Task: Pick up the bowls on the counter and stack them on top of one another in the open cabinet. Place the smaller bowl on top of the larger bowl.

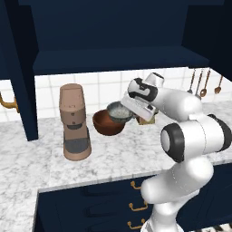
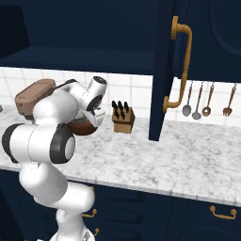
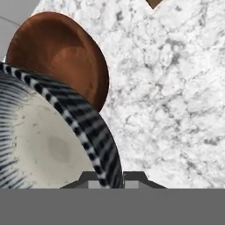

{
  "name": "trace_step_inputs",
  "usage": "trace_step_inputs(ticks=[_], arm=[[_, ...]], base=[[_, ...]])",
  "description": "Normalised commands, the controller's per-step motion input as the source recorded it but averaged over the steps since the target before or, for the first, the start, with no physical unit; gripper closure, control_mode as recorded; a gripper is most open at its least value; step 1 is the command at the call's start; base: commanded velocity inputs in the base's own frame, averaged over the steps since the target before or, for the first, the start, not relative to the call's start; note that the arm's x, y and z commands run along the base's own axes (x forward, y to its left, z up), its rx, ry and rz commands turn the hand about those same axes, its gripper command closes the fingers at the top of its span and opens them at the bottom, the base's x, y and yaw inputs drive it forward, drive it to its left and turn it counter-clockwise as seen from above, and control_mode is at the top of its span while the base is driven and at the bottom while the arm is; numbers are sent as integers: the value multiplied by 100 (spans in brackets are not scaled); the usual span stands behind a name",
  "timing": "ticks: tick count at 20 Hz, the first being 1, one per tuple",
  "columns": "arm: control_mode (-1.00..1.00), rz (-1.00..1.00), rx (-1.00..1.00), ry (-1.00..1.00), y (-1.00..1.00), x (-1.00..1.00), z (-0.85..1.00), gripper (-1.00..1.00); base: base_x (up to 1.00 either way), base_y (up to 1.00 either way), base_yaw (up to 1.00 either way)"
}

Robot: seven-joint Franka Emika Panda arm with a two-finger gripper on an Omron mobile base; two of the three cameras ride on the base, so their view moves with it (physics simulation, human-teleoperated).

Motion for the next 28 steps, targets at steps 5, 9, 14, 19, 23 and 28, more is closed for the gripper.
trace_step_inputs(ticks=[5,9,14,19,23,28], arm=[[-100,-9,-6,10,49,46,-61,100],[-100,-9,0,-3,6,47,-17,100],[-100,-10,0,-14,0,39,-3,100],[-100,-6,0,0,0,33,-35,100],[-100,-2,0,-4,0,0,-23,100],[-100,-1,0,-1,11,-2,-13,100]], base=[[0,0,0],[0,0,0],[0,0,0],[0,0,0],[0,0,0],[0,0,0]])
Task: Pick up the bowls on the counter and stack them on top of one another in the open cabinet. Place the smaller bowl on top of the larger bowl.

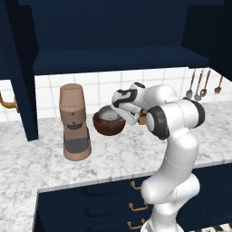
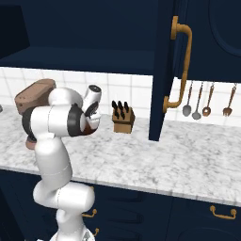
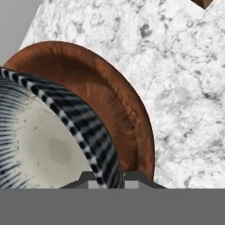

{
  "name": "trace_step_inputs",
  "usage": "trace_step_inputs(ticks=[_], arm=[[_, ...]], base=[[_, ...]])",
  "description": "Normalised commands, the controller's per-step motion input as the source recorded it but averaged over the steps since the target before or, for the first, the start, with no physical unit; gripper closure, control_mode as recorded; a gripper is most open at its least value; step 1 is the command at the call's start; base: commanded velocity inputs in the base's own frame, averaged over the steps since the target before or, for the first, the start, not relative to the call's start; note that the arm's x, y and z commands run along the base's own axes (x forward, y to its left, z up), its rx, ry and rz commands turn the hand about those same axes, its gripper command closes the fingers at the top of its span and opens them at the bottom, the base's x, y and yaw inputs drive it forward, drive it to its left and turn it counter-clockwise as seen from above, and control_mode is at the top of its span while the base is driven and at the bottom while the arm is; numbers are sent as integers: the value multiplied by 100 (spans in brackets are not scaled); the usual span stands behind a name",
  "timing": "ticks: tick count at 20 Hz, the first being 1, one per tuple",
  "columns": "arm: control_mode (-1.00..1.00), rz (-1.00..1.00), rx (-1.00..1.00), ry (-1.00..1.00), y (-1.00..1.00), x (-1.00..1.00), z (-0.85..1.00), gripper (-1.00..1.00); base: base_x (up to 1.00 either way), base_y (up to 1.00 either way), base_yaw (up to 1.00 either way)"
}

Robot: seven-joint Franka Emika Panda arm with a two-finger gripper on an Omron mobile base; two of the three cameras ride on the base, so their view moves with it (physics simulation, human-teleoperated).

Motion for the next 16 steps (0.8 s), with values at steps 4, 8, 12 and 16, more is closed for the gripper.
trace_step_inputs(ticks=[4,8,12,16], arm=[[-100,0,0,0,11,0,-16,100],[-100,0,0,0,0,0,-4,-100],[-100,-2,1,-6,-5,-3,17,-100],[-100,-3,6,-9,-28,-43,35,-100]], base=[[0,0,0],[0,0,0],[0,0,0],[0,0,0]])
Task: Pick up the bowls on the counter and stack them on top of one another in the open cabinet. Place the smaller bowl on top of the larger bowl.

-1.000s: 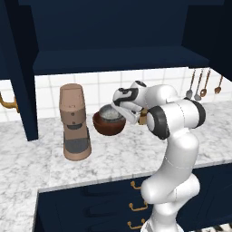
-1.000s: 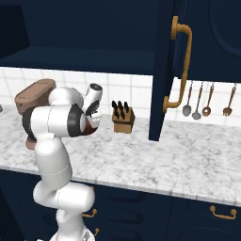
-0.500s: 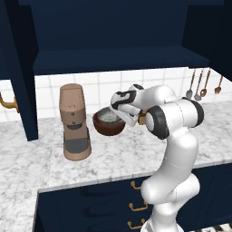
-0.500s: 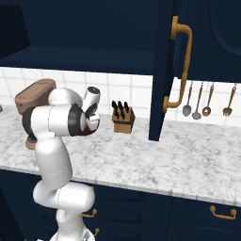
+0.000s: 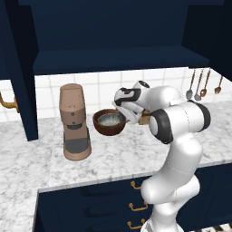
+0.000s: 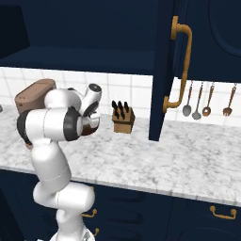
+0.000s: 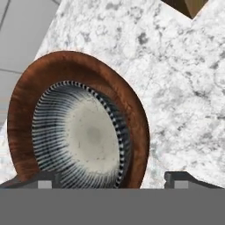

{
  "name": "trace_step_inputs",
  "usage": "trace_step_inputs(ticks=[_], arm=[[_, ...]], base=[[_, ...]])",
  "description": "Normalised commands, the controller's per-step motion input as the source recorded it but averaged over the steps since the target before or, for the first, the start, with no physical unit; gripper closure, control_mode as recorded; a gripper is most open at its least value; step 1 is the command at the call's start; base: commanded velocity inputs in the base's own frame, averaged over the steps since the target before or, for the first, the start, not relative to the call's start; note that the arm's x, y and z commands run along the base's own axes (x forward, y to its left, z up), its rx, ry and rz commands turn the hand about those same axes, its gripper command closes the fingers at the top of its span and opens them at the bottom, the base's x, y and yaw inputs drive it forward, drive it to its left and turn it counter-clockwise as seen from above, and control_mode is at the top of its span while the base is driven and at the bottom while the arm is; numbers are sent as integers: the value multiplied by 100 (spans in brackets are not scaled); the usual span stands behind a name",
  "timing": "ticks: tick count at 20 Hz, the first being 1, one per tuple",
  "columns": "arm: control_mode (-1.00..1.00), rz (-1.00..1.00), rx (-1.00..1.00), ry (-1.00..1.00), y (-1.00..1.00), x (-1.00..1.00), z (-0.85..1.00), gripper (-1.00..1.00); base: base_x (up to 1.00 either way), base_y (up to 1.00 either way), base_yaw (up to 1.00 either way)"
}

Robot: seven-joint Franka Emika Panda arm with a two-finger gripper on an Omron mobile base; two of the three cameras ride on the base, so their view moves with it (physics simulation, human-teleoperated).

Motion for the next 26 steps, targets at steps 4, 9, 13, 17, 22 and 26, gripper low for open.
trace_step_inputs(ticks=[4,9,13,17,22,26], arm=[[-100,-7,5,5,-10,-43,-34,-100],[-100,-10,6,2,22,29,-51,-100],[-100,-6,4,0,14,26,-39,-100],[-100,-4,0,0,8,2,-27,100],[-100,-2,0,0,0,-7,-1,100],[-100,0,0,0,0,-65,65,100]], base=[[0,0,0],[0,0,0],[0,0,0],[0,0,0],[0,0,0],[0,0,0]])
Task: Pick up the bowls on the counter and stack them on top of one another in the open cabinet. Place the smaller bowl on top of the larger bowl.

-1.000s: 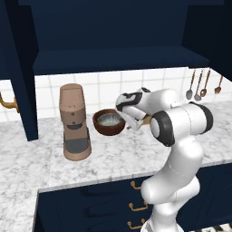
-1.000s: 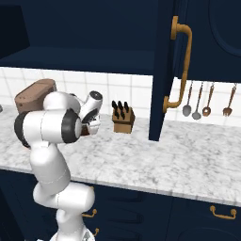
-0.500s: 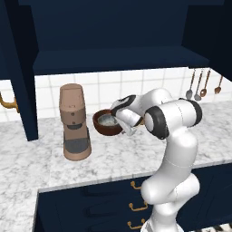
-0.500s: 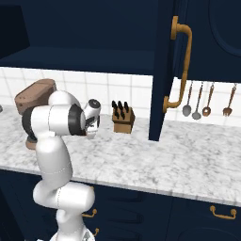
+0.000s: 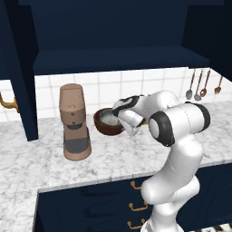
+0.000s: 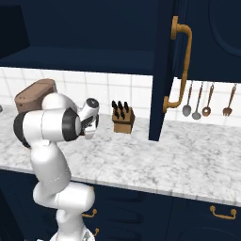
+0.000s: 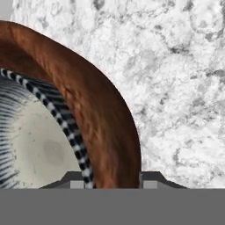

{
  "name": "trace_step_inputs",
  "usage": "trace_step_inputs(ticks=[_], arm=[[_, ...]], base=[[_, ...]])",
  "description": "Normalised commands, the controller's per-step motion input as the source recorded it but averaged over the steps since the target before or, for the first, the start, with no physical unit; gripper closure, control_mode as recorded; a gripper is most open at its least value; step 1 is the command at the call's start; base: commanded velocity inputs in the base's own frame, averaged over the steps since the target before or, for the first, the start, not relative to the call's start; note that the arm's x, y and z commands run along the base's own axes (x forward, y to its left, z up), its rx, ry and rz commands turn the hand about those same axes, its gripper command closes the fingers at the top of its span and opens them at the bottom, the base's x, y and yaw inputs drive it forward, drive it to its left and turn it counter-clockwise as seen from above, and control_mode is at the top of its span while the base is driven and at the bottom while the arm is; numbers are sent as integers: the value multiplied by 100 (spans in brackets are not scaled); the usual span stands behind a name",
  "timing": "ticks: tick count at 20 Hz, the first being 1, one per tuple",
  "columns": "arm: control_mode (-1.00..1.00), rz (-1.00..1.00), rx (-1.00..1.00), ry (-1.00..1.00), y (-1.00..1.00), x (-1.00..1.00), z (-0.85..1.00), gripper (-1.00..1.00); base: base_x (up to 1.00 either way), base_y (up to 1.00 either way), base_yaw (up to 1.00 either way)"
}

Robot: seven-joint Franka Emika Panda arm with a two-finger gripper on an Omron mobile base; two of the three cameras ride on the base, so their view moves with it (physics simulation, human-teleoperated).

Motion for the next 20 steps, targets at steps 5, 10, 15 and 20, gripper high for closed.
trace_step_inputs(ticks=[5,10,15,20], arm=[[-100,0,0,0,-5,-100,100,100],[-100,0,0,0,-12,-100,100,100],[-100,0,0,0,-31,-97,100,100],[-100,0,-1,-8,-23,-55,100,100]], base=[[0,0,0],[0,0,0],[0,0,0],[0,0,0]])
